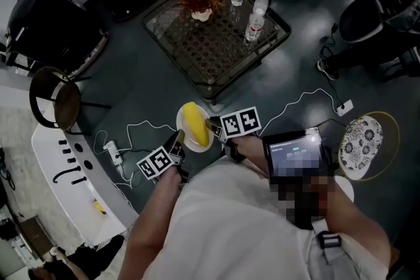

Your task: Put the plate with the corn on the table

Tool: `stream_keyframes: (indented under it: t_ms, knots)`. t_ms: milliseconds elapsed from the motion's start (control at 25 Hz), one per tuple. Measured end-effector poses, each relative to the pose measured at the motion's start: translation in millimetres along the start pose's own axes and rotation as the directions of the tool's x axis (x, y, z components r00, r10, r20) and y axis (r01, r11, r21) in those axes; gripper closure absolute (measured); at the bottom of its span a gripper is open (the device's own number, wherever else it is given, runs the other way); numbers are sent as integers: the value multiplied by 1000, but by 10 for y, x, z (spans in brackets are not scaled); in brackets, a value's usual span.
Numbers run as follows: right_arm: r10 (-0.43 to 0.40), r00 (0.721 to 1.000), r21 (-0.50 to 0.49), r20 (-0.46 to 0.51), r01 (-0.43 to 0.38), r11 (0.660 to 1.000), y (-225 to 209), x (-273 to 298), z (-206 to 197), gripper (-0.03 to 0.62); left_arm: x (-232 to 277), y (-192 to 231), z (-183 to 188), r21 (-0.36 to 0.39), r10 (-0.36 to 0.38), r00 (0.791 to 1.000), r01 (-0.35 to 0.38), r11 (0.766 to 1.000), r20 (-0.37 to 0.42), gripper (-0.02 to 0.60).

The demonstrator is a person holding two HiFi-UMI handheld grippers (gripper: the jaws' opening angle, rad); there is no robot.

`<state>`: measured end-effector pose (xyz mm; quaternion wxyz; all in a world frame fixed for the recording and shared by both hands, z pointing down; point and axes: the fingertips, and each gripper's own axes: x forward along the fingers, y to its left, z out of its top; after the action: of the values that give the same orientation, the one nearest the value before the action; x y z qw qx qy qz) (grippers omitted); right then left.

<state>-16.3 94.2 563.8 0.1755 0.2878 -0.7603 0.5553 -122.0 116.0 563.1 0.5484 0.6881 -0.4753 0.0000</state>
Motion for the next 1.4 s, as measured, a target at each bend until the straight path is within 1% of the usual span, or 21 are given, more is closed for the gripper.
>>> stream_keyframes:
  t_ms: [160,400,600,760,880,1040,1200,1400]
  knots:
    - [17,1000,-14,-7,-17,1000,-53,-5,223,546,156,-43,112,-21,10,1000,-9,1000,13,545]
    - [28,999,-21,-15,-28,999,-119,74,431,546,297,-46,282,-22,16,999,-15,1000,34,545]
    - [23,999,-21,-26,-23,1000,-108,147,553,546,354,-10,398,-37,18,1000,-18,999,25,545]
    - [-5,1000,3,-18,5,1000,-115,247,604,546,407,51,529,-14,8,1000,-8,1000,-16,545]
    - [-30,1000,23,3,30,999,-51,404,677,546,399,170,705,-5,-13,999,13,1000,-49,545]
    - [-41,999,41,34,39,998,-1,522,799,546,446,230,913,22,-31,996,33,999,-83,545]
    - [-68,995,77,69,63,995,18,620,872,546,508,289,1060,41,-46,991,52,998,-126,545]
    - [-103,988,117,117,89,989,171,912,1019,546,505,496,1408,69,-75,981,89,994,-181,545]
